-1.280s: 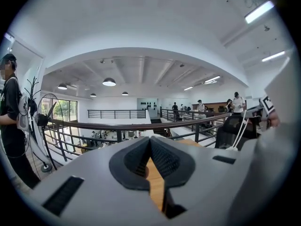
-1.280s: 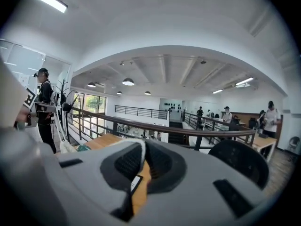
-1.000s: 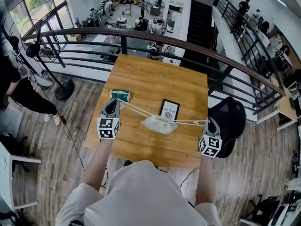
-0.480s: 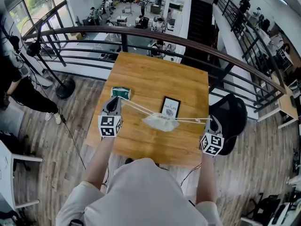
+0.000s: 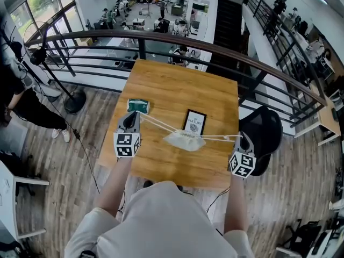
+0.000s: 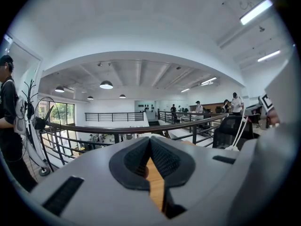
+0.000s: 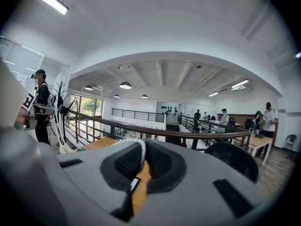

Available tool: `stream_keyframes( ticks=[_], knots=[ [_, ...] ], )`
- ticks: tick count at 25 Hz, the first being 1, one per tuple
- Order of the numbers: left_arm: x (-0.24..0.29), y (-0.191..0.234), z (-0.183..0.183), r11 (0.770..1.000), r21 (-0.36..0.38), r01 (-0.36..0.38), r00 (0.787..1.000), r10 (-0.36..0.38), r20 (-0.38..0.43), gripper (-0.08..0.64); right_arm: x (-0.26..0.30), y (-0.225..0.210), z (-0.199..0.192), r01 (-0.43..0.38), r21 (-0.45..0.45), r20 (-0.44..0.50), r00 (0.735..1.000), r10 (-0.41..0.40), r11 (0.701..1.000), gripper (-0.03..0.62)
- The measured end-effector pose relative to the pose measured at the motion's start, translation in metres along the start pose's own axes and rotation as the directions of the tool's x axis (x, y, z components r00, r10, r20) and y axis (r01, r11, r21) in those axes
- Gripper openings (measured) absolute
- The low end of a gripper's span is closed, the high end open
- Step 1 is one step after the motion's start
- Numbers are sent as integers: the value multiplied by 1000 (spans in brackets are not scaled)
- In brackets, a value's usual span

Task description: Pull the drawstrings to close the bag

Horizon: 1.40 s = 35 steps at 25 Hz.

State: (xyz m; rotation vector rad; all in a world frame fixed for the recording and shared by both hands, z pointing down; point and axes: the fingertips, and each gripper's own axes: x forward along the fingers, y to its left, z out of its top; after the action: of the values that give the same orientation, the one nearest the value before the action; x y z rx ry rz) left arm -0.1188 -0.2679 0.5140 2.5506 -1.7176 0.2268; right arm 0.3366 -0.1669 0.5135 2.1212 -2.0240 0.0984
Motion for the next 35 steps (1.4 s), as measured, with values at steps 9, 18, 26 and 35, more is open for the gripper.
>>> stream_keyframes(
  ticks=[9,18,26,35],
  knots=[
    [0,-2,-2,1000,4,7,1000,-7,-7,-5,-1,5,-4,1,-14,-16,1000,-1,1000,2],
    [-1,0,-3,1000,7,4,1000,-4,-8,-5,-1,9,-6,2,-23,-18,1000,-2,1000,0],
    [3,0,-1,1000,7,6,1000,-6,-6,-5,1,5,-3,8,-21,-15,1000,-9,1000,1],
    [7,1,-3,1000,4,14,1000,-14,-10,-5,5,8,-5,7,-23,-21,1000,-7,1000,2]
  ],
)
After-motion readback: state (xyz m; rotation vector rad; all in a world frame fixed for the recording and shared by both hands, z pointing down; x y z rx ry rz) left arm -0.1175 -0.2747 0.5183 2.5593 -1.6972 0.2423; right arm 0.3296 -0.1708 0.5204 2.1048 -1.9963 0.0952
